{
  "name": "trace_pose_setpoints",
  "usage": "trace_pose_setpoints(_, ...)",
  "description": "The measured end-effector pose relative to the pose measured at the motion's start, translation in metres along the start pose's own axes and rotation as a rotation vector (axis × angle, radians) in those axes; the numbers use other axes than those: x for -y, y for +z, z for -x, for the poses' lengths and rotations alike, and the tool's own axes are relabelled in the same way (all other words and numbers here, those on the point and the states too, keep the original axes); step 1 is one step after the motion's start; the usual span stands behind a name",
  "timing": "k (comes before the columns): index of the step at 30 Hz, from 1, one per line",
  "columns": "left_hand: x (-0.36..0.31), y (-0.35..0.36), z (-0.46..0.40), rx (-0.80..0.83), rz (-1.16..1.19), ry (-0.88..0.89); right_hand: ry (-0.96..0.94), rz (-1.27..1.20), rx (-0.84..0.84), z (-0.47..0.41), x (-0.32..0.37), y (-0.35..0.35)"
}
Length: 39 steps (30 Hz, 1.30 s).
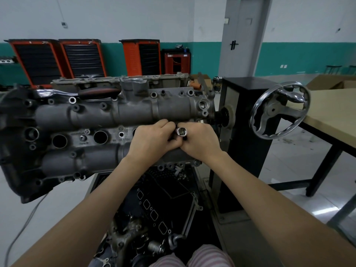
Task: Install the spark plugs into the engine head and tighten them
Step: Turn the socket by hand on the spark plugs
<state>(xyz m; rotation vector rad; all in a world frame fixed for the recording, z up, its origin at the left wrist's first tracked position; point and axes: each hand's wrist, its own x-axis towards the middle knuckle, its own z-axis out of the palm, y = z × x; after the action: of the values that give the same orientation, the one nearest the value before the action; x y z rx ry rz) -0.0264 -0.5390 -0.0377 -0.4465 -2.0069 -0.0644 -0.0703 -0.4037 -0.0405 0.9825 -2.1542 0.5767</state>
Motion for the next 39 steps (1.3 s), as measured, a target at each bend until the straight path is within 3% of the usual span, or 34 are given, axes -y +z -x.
trace_pose_setpoints(15,0.0004,0.0009,-0.0002,0.051,-0.039,0.033,0.006,0.037,0.082,-0.0015,-0.0021,0.0020)
trace_pose_setpoints(32,-0.0006,-0.0024,0.0000,0.054,0.022,0.015,0.004,0.023,-0.020,-0.0005,0.0018,-0.0026)
trace_pose_setpoints(39,-0.0022,-0.0030,-0.0012,0.087,0.031,-0.013,0.002,0.057,0.045,-0.0018,-0.0033,0.0047)
